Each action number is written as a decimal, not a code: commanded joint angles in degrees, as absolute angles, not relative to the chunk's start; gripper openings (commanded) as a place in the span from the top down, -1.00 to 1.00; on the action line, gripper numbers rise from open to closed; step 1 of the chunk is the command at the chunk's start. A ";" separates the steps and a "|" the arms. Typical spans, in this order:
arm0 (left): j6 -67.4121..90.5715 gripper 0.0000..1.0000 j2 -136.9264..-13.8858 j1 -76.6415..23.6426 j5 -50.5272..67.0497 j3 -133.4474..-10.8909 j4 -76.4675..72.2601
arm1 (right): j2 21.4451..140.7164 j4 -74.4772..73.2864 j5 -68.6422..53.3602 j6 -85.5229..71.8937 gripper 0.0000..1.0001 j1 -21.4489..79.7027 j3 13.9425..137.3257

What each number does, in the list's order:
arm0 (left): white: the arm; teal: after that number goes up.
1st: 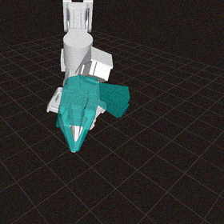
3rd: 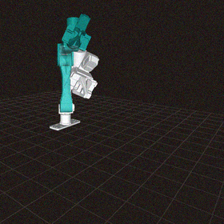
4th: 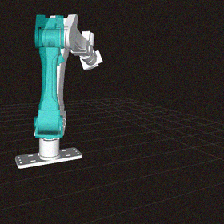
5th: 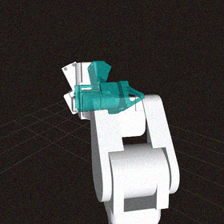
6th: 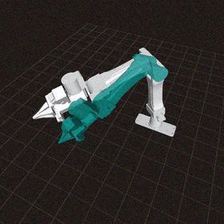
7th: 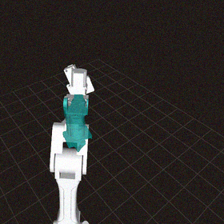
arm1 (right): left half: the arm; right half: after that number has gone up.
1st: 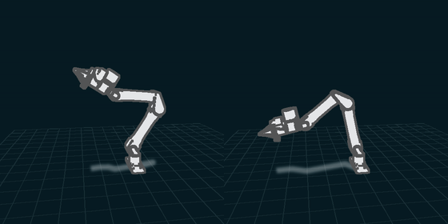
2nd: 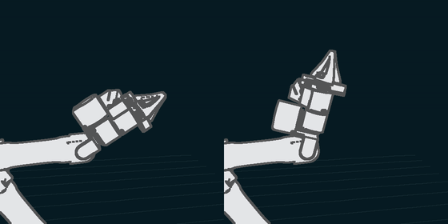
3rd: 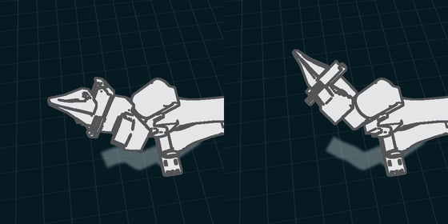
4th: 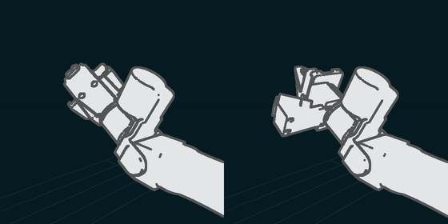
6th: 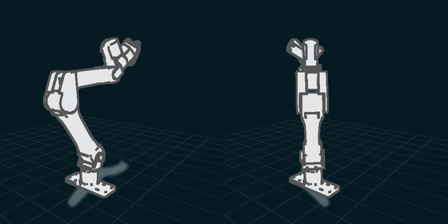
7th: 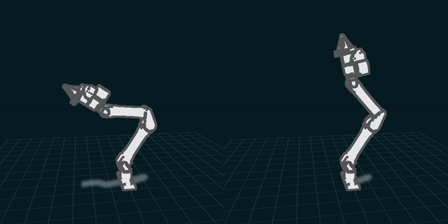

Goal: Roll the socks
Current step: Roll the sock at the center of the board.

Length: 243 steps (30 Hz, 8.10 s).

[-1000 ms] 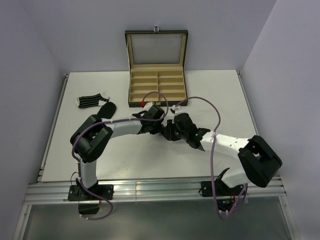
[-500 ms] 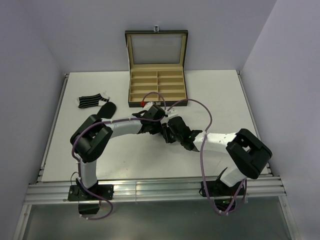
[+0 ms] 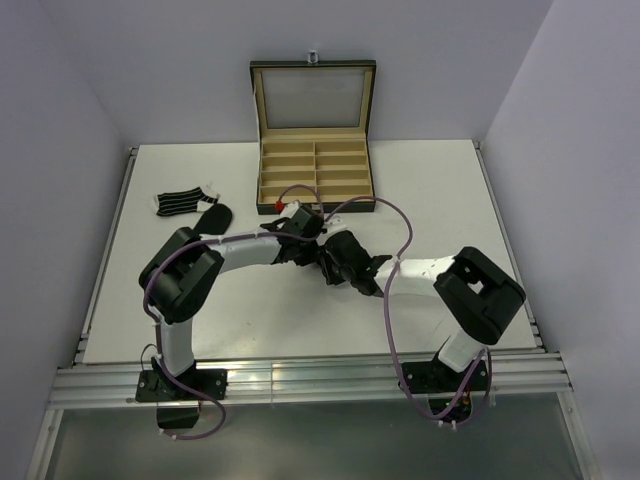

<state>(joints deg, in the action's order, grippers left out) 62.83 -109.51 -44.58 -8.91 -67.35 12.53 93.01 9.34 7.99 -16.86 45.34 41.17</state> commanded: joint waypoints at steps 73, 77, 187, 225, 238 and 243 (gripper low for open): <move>58.54 0.87 -112.50 -46.41 -7.38 -66.27 12.39 | 83.94 2.39 -22.61 -35.60 0.19 16.26 35.59; 58.19 0.88 -111.97 -46.58 -8.00 -66.18 12.66 | 85.59 -1.40 -15.56 -33.40 0.35 14.94 39.19; 56.51 0.81 -111.45 -49.04 -12.66 -68.38 17.75 | 90.52 5.98 -18.11 -26.89 0.40 30.50 39.81; 59.59 -0.35 -104.67 -43.68 -2.37 -54.31 -7.21 | 108.28 6.07 -41.92 -35.77 1.00 13.18 43.59; 61.79 0.08 -110.82 -43.59 -5.01 -58.62 -0.10 | 108.37 2.82 -39.90 -33.66 1.00 13.18 45.26; 61.61 0.46 -112.85 -43.59 -5.10 -60.64 3.77 | 105.83 1.59 -37.71 -31.91 0.97 13.36 45.18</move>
